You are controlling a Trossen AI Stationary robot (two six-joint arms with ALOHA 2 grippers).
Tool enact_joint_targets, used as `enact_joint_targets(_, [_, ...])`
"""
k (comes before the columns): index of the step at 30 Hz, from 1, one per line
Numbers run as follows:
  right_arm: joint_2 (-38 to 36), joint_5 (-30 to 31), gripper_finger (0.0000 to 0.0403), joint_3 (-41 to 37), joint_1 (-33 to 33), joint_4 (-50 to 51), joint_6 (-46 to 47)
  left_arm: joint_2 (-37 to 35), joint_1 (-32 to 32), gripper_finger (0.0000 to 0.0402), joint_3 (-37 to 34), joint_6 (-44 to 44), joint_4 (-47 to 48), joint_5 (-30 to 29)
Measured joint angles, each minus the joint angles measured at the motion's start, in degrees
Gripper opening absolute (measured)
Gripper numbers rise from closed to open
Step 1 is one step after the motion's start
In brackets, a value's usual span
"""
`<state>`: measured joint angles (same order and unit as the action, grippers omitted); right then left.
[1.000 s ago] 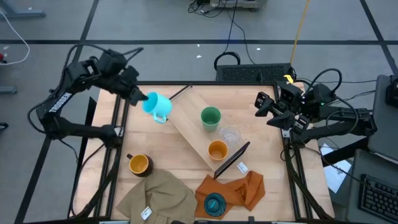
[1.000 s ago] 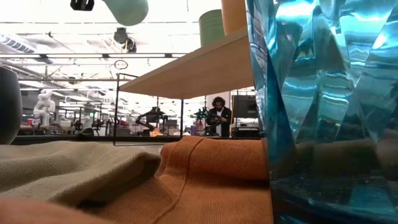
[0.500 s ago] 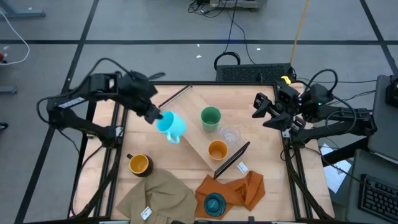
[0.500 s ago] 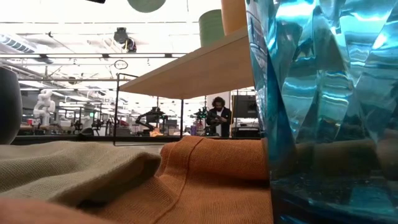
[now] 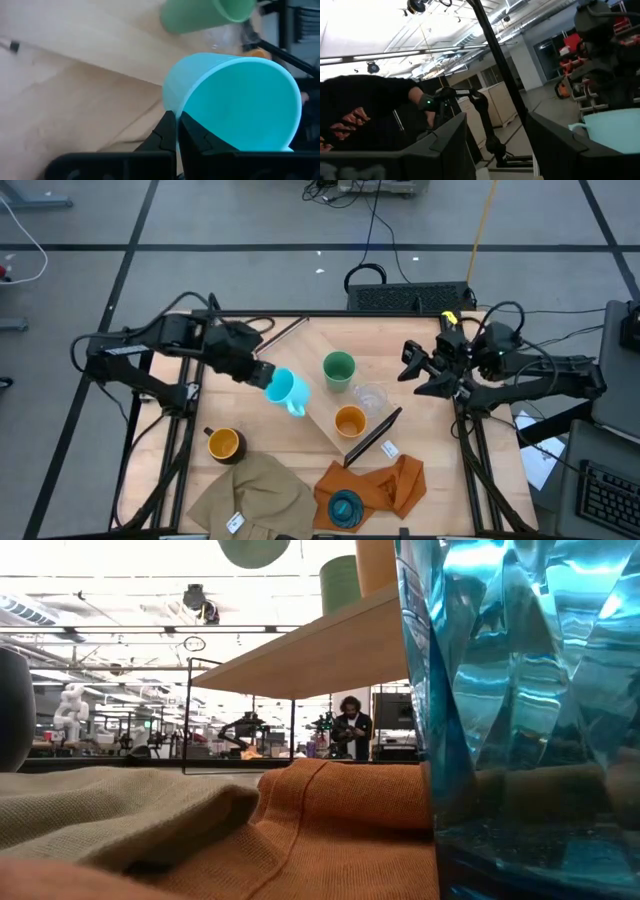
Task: Stack small to large cups/mugs on shelf
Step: Put the blue cup on the shelf
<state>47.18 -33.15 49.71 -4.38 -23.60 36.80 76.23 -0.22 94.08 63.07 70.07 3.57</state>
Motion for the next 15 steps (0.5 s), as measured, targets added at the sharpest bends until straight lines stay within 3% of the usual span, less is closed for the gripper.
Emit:
enact_joint_targets(10, [-0.7, -1.7, 0.0196, -12.6, 0.1, -25.7, 8.9, 6.2, -2.7, 0.0001, -0.1, 13.2, -0.9, 3.9])
enact_joint_targets(15, [-2.3, -1.6, 0.0196, -17.8, 0.1, -31.9, 12.4, 8.2, -2.7, 0.0001, -0.1, 17.1, -0.7, 3.9])
